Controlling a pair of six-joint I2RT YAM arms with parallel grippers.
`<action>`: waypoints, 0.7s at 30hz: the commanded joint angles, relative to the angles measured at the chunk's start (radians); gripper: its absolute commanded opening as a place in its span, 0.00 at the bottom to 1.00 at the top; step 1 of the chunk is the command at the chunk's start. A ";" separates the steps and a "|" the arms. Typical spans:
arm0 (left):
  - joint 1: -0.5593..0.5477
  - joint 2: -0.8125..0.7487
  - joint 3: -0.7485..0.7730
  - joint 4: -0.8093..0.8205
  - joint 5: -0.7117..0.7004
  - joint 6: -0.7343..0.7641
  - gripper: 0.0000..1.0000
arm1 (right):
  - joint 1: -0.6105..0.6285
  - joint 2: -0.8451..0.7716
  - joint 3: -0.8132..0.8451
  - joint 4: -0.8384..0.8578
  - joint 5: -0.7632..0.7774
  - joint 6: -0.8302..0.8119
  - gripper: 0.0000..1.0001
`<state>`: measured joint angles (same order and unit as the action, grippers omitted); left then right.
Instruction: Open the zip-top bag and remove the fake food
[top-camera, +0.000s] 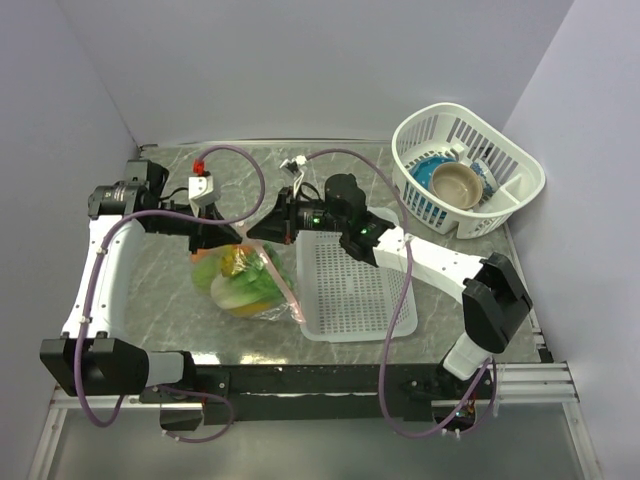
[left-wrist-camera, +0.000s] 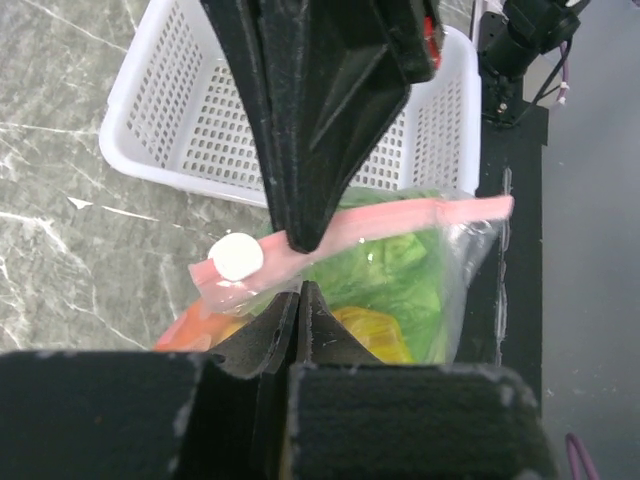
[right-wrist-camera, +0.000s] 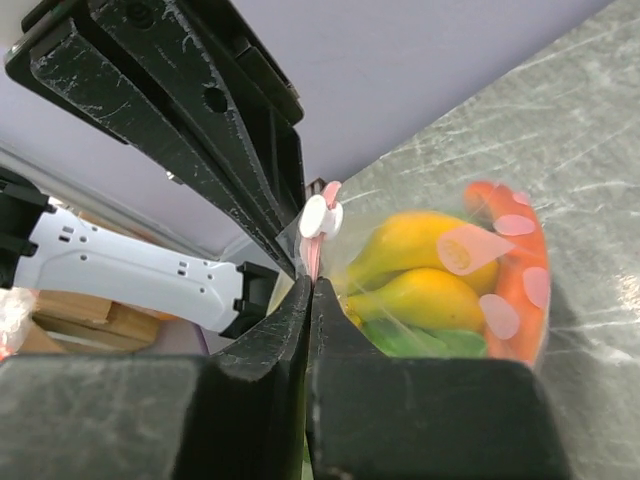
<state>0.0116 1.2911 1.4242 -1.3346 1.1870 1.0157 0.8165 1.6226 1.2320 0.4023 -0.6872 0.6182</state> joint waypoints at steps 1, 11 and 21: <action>-0.004 -0.030 -0.039 0.182 0.057 -0.112 0.08 | 0.012 -0.009 0.046 0.070 -0.037 0.038 0.00; 0.039 0.016 -0.039 0.292 0.121 -0.142 0.99 | 0.012 -0.038 0.124 -0.053 -0.069 -0.034 0.00; 0.044 0.209 0.032 -0.043 0.192 0.136 0.89 | 0.007 -0.020 0.221 -0.181 -0.124 -0.115 0.00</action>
<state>0.0475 1.5196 1.5002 -1.2957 1.3273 1.0191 0.8101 1.6249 1.3235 0.2379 -0.7120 0.5503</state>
